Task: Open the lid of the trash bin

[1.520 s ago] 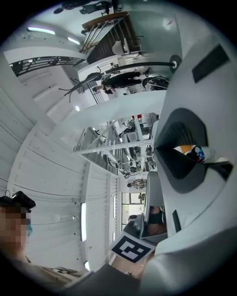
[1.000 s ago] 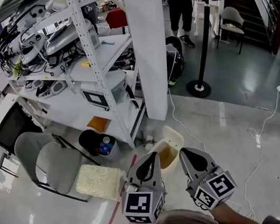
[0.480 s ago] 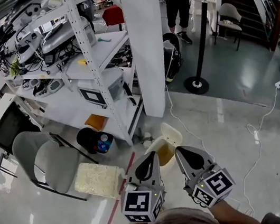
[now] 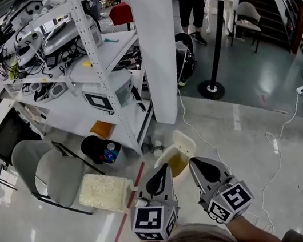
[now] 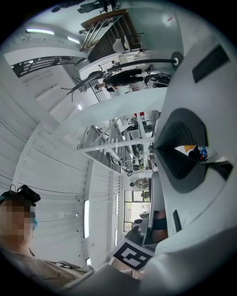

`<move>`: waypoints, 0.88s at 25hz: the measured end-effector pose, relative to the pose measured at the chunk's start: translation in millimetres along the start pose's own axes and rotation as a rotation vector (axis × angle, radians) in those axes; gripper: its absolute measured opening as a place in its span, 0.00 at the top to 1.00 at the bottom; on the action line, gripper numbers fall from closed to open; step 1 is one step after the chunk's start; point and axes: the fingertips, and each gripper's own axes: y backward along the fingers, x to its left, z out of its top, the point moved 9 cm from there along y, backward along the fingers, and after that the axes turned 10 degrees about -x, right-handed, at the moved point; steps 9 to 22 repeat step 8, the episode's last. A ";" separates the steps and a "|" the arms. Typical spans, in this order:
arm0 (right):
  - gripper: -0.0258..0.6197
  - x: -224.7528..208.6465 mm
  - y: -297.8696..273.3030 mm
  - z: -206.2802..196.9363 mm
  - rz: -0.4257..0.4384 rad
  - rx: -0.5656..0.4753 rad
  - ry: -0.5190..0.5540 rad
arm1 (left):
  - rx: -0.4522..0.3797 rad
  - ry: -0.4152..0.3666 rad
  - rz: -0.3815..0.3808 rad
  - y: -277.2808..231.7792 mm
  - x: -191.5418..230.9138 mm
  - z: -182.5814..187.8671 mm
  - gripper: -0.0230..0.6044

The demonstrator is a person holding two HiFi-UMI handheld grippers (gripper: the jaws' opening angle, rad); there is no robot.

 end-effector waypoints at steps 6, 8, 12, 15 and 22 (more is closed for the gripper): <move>0.95 -2.0 1.4 -0.8 -0.003 0.006 -0.003 | 0.011 0.003 0.002 0.6 -1.8 -2.4 0.98; 0.95 -2.2 1.5 -0.4 -0.005 0.007 -0.004 | 0.012 0.002 0.000 0.7 -2.3 -1.8 0.98; 0.95 -2.2 1.5 -0.4 -0.005 0.007 -0.004 | 0.012 0.002 0.000 0.7 -2.3 -1.8 0.98; 0.95 -2.2 1.5 -0.4 -0.005 0.007 -0.004 | 0.012 0.002 0.000 0.7 -2.3 -1.8 0.98; 0.95 -2.2 1.5 -0.4 -0.005 0.007 -0.004 | 0.012 0.002 0.000 0.7 -2.3 -1.8 0.98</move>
